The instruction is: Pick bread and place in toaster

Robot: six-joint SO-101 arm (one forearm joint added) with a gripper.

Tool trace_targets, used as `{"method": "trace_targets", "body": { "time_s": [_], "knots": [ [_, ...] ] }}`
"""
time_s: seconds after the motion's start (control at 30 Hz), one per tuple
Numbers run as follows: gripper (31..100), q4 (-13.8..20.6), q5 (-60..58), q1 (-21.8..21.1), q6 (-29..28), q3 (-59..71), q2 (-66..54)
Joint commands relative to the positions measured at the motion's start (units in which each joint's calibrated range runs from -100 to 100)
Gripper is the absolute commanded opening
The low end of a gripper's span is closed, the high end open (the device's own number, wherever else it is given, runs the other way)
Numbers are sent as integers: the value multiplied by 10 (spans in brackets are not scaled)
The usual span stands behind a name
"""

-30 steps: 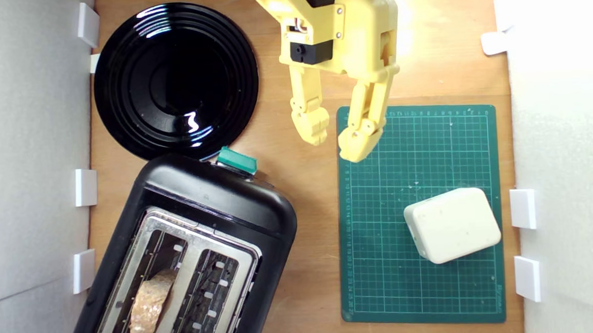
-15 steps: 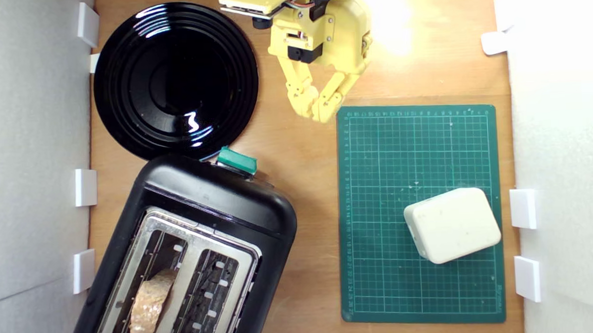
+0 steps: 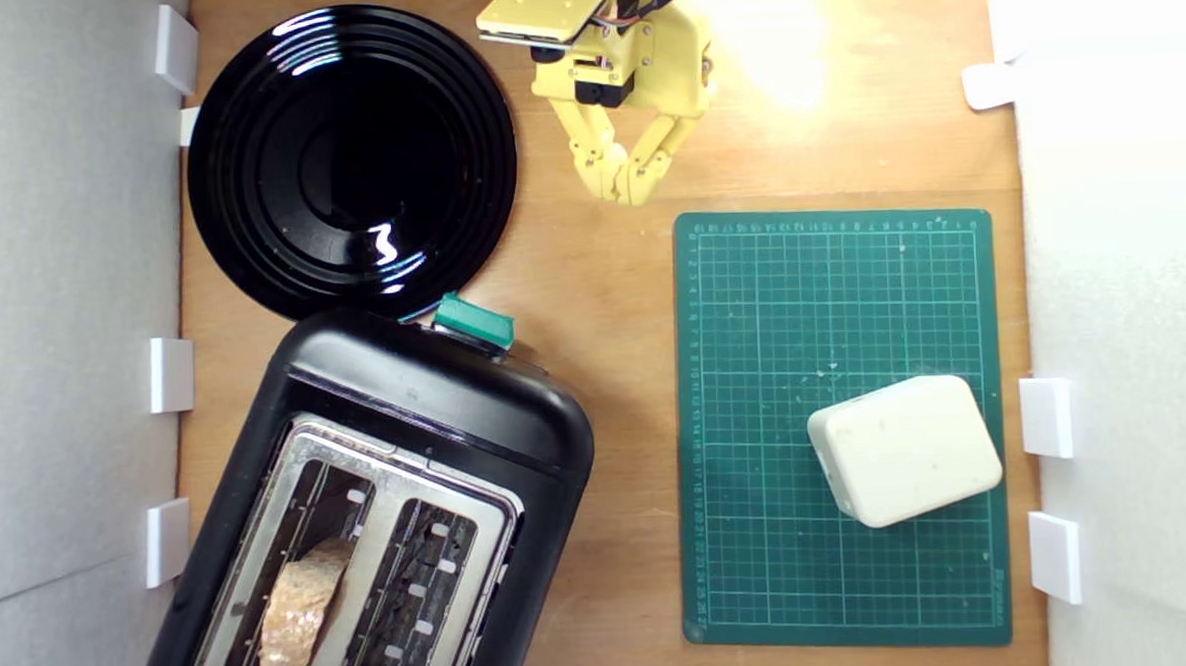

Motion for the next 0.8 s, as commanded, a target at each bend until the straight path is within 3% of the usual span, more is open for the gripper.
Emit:
{"method": "trace_targets", "body": {
  "time_s": [0.0,0.77],
  "knots": [
    [416,5,-6,1,10,29,-46],
    [416,5,-49,1,20,181,-220]
  ]
}}
